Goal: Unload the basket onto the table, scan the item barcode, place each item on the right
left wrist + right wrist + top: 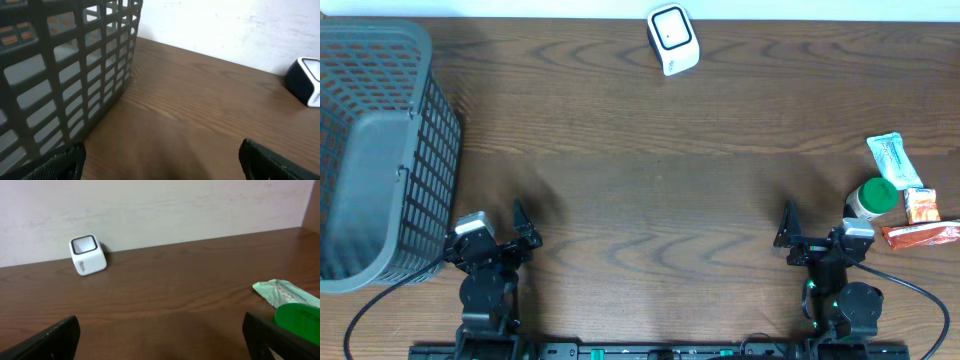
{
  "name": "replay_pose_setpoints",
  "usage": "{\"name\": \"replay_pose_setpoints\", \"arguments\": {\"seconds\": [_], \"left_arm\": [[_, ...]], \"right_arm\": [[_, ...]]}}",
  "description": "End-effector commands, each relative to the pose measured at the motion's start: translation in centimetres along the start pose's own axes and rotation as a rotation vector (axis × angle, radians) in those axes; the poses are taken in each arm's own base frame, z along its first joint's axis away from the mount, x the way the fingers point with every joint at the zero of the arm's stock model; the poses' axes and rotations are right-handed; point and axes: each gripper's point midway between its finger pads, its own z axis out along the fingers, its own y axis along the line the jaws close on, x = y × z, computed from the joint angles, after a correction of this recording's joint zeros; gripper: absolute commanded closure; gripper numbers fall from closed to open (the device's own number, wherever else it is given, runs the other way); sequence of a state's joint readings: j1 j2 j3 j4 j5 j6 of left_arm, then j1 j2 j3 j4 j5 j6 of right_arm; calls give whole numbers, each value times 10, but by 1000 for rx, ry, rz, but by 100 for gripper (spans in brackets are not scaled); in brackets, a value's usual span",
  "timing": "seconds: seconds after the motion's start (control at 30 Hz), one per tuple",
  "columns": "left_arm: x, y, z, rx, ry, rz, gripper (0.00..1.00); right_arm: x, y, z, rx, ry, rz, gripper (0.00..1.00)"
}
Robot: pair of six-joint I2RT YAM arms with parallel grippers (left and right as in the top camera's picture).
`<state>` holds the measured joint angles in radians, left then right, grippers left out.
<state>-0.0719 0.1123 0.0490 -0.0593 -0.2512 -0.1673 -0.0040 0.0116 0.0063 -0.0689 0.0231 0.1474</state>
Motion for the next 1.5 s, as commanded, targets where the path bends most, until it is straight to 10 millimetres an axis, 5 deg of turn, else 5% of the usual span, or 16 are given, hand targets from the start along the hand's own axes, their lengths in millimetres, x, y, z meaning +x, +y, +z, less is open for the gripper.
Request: {"name": "replay_pose_setpoints", "arguments": {"seconds": [0.0,0.27,0.47,0.7,1.47], "left_arm": [[9,8,2,-29,-7,16,2],[4,8,1,-34,-31,20,2],[-18,7,-1,-35,-123,4,2],[6,11,1,-51,-27,37,2],[-5,1,-3,14,-72,19,2]], "right_arm": [[0,2,0,-7,-1,-15,1],[0,2,0,-7,-1,-15,1],[0,2,0,-7,-1,-15,1],[0,2,0,-7,-1,-15,1],[0,2,0,-7,-1,-15,1]]}}
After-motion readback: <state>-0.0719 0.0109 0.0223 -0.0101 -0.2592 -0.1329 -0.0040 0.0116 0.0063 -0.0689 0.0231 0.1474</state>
